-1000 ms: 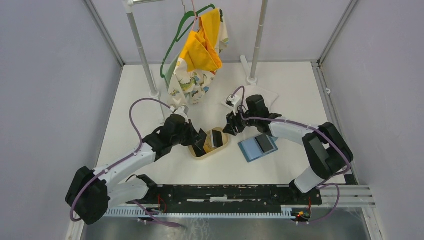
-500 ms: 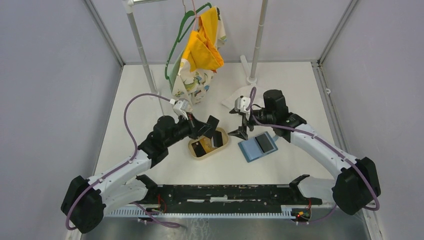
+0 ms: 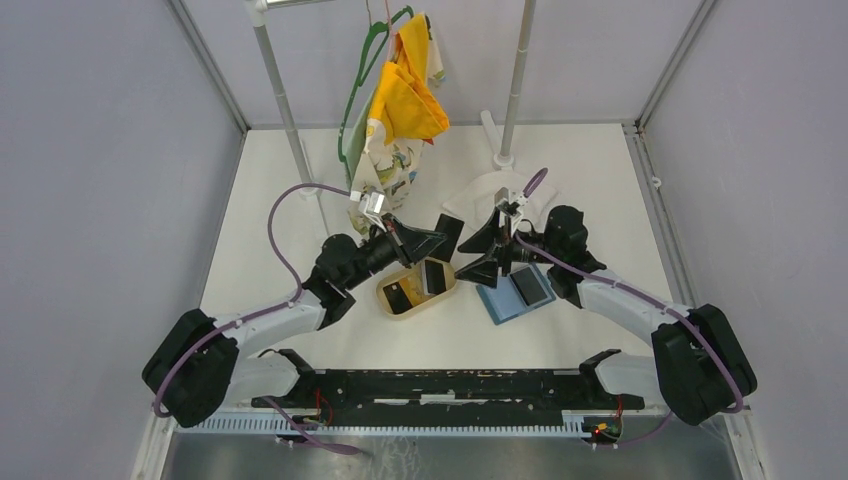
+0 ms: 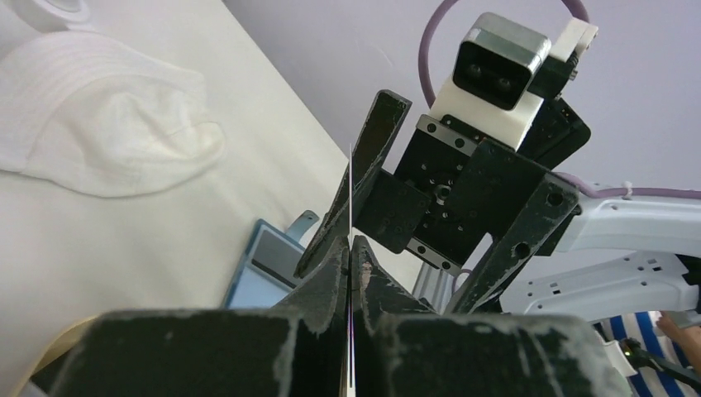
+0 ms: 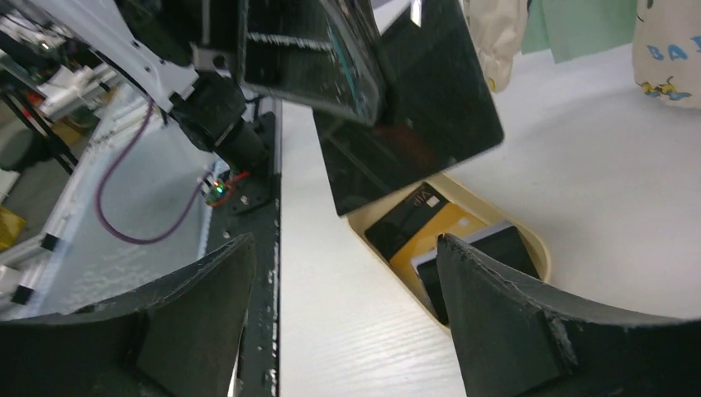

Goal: Put the credit cards into the card holder
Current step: Pick up the credit card from the storage box.

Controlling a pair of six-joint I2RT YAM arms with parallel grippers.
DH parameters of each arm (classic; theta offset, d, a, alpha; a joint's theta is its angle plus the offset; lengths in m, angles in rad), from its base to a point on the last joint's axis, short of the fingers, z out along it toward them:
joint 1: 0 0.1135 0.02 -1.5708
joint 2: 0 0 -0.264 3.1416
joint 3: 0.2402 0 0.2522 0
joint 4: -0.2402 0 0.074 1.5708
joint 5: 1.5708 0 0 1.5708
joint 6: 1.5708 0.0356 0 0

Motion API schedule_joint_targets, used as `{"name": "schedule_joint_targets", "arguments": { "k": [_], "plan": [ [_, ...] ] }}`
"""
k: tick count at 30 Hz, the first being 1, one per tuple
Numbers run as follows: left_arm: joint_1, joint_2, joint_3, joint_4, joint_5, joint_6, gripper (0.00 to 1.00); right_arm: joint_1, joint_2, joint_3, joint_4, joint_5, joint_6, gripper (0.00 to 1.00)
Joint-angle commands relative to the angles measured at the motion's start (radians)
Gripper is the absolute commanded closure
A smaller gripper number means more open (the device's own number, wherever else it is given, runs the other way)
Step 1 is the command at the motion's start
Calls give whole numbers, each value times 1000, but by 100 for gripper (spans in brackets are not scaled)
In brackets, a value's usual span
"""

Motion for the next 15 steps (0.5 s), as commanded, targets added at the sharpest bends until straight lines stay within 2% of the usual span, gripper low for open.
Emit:
{"name": "schedule_joint_targets", "arguments": {
  "k": [1,5,11,15],
  "plan": [
    [-29,63,48,199,4,-68,98,1,0,-29,310,25,339,16],
    [-52,111,73,262,15,-95,98,2,1,-60,410,43,447,22],
    [-69,139,85,290,17,-108,98,2,-2,-78,459,46,503,53],
    [-74,150,90,293,32,-111,98,2,-4,-86,500,50,535,61]
  ]
}}
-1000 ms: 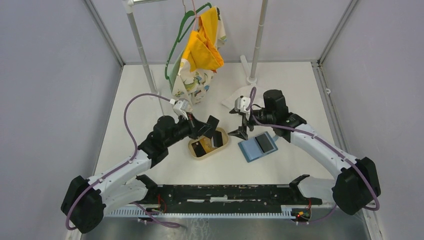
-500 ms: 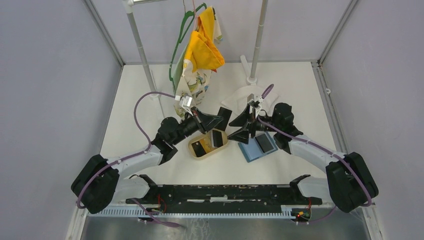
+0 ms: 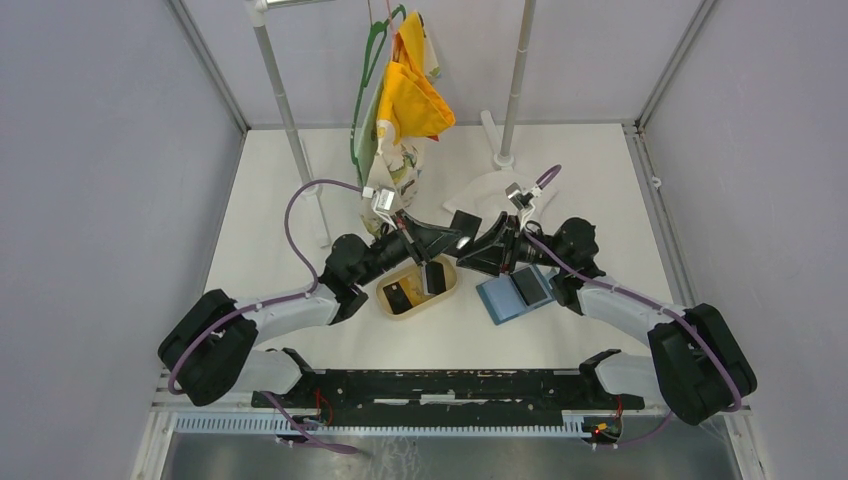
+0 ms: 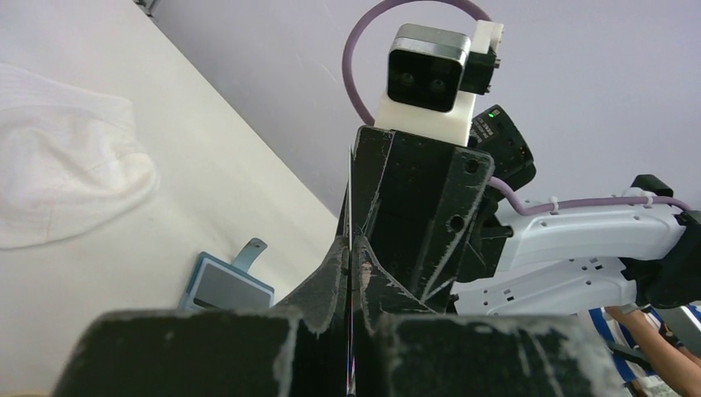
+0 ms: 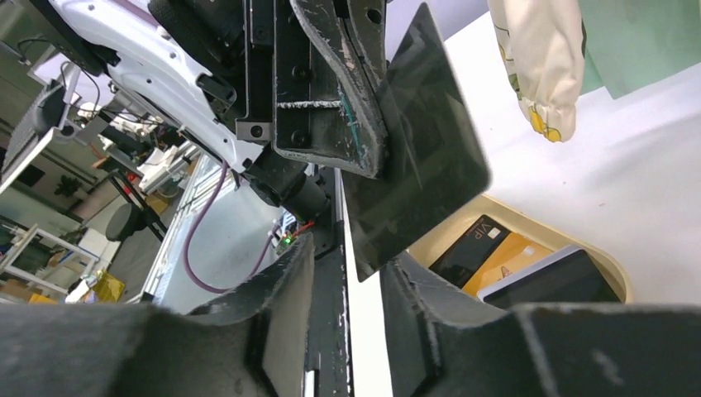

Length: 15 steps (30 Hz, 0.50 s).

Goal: Put the credit cards into the card holder
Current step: Pick up the credit card from the storage box.

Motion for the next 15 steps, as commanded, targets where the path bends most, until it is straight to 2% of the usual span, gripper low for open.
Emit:
{"name": "schedule_joint_targets", "arguments": {
  "k": [1,2,4,6,10,13,15],
  "plan": [
    [-11,13,43,82,29,-40,98,1,-5,-10,131,11,72,64],
    [-12,17,44,82,34,-41,98,1,-5,-10,131,12,72,69],
    [-13,22,46,82,45,-42,97,-1,-4,-10,126,11,63,87],
    [-13,19,50,68,58,-36,92,1,-3,-5,100,4,38,99],
    [-11,-7,95,-110,114,37,67,0,-14,31,-63,-24,-134,100],
    [-10,-53,155,-328,147,143,56,-1,-19,55,-172,-49,-235,100],
    [-8,-88,187,-473,154,241,55,-1,-17,76,-229,-95,-323,100]
  ]
}}
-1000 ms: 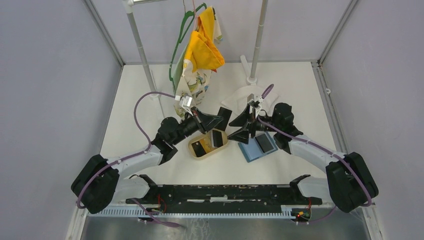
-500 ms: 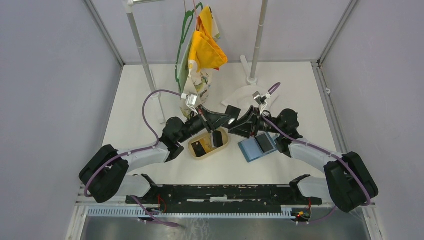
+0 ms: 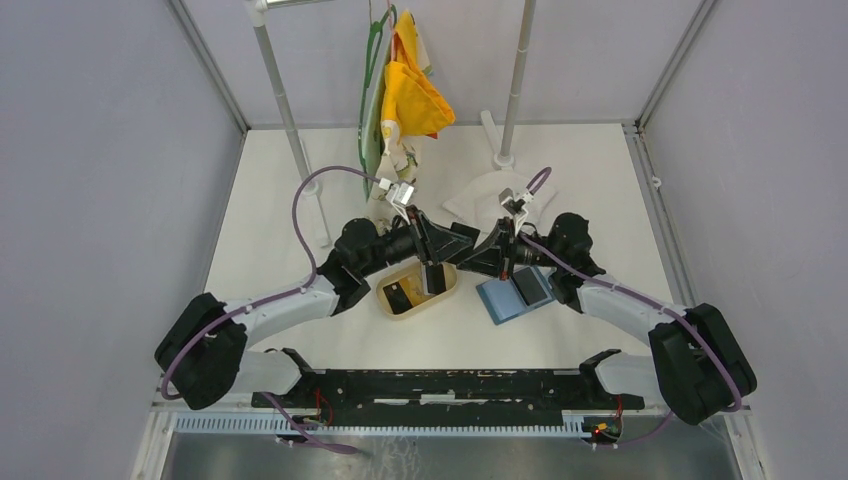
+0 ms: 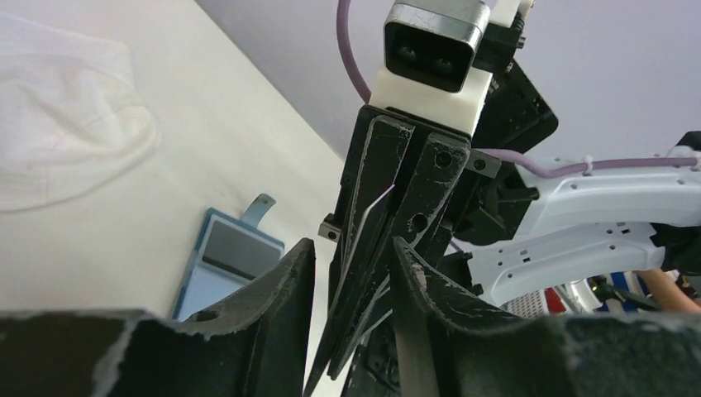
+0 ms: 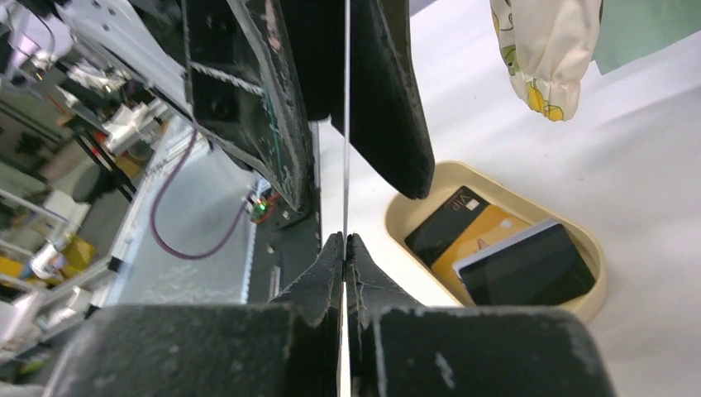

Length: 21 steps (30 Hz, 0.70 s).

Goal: Put the credit cards into the card holder
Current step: Pick up the credit card from the storage box.

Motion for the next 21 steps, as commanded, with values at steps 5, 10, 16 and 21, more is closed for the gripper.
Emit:
{"name": "schedule_joint_targets", "arguments": {
  "k": [5,10,16,21],
  "plan": [
    [5,-172,125,-501,54,330,54,3,-27,130,-332,-180,-459,100],
    [7,-188,130,-542,83,355,73,2,-24,148,-393,-216,-530,100],
    [7,-177,119,-482,118,336,98,3,-24,164,-468,-216,-603,89],
    [7,-183,77,-431,114,304,98,-24,-34,216,-555,-228,-662,56]
  ]
}}
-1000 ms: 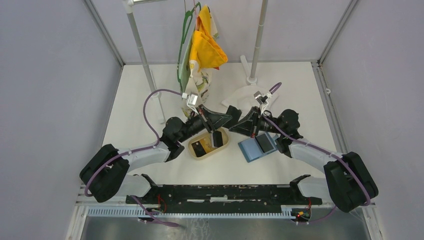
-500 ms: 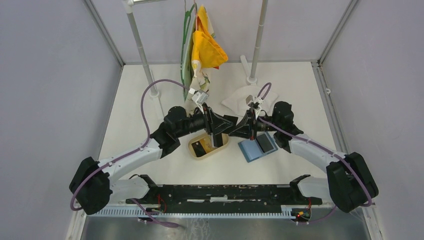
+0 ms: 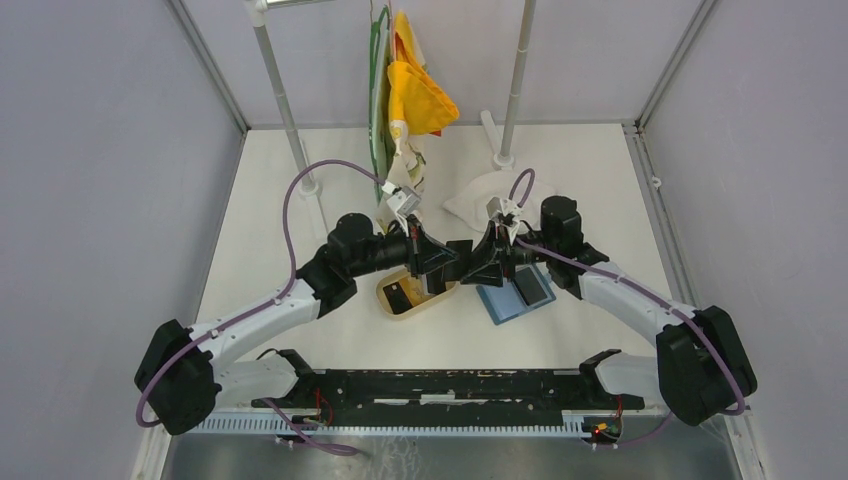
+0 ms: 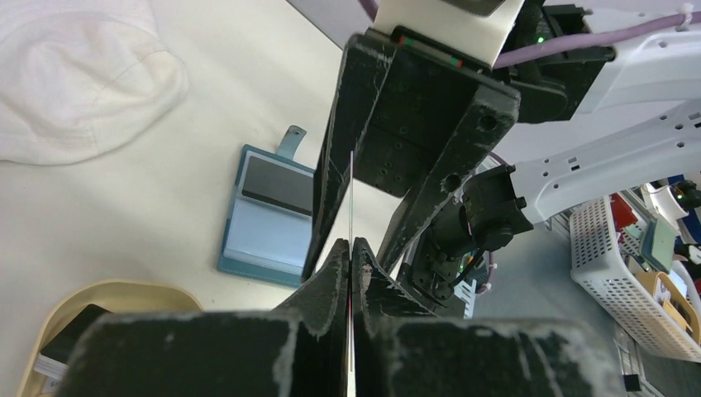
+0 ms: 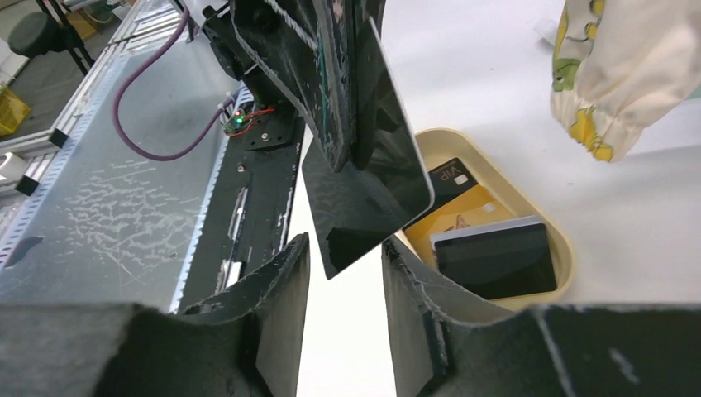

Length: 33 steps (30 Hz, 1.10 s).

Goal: Put the credit cards into the card holder
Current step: Pick up the credit card from the storage box, then insert the credit card into the card holder.

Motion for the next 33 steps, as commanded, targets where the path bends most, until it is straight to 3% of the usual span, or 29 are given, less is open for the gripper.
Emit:
{"name": "schedule_joint_targets", "arguments": {
  "k": [1,7,11,14,18,20,21,23,28,31,33],
  "plan": [
    [4,-7,-29,93,17,-3,98,-31,-33,75,-31,-34,-52,55],
    [4,22,-93,271,52,-85,98,-59,-42,27,251,-16,264,55],
    [4,42,-103,318,64,-105,98,-70,-38,28,289,4,341,59],
    [4,40,-105,323,63,-106,98,-72,-41,25,295,9,358,71],
    [4,40,-107,323,53,-106,98,-71,-41,26,301,1,364,98],
    [4,41,-104,307,38,-106,98,-75,-44,31,282,0,341,100],
    [5,40,-98,282,25,-103,91,-77,-45,42,224,4,309,100],
    [4,31,-84,191,-35,-86,64,-95,-46,100,25,26,138,100],
    [5,-51,-62,-82,-278,-28,28,-165,-19,282,-589,169,-342,100],
    [4,-91,-62,-164,-328,-30,15,-226,48,384,-896,200,-609,100],
    [4,-82,-60,-172,-290,-49,15,-262,92,422,-1048,230,-738,100]
  ]
}}
